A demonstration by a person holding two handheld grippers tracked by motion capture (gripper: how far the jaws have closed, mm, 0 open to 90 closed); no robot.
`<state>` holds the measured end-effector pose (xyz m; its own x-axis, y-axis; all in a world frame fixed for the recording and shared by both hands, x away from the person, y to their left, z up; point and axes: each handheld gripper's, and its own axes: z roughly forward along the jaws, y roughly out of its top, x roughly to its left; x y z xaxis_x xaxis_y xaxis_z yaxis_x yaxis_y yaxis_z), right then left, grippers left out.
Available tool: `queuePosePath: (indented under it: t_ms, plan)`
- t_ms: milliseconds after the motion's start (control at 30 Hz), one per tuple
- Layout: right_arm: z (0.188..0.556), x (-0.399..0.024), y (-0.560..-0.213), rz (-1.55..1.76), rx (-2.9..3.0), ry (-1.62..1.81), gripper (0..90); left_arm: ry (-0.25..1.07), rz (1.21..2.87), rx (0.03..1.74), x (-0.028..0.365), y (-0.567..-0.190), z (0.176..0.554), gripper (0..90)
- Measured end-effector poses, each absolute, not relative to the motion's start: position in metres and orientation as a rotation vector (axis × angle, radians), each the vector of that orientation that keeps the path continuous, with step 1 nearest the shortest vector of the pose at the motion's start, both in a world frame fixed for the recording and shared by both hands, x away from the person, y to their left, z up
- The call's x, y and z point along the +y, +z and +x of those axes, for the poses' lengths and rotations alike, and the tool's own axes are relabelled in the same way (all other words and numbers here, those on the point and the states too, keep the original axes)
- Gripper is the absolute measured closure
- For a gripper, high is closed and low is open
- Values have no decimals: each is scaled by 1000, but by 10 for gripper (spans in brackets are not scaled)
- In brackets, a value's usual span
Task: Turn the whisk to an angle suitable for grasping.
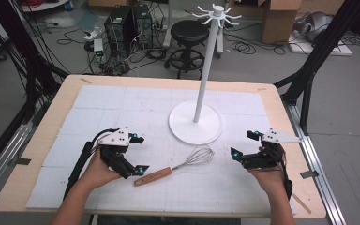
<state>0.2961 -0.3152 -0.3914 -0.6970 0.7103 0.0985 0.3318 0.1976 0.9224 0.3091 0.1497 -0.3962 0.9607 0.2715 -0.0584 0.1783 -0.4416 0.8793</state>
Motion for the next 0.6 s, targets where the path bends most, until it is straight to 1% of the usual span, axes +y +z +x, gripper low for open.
queuePosePath:
  t_ms: [333, 367, 400, 433, 600]
  plan:
    - [296, -317, -391, 979, 2119, 1502, 5, 77, 2136, 301, 126, -412, 307, 20]
    - [296, -317, -391, 981, 2120, 1502, 5, 73, 2149, 300, 124, -414, 307, 35]
    - [296, -317, -391, 986, 2123, 1503, 5, 56, 2172, 289, 122, -418, 307, 93]
    - [296, -317, -391, 980, 2122, 1502, 5, 56, 2172, 289, 122, -418, 307, 121]
    - [296, -317, -392, 979, 2128, 1498, 5, 50, 2220, 284, 116, -425, 306, 144]
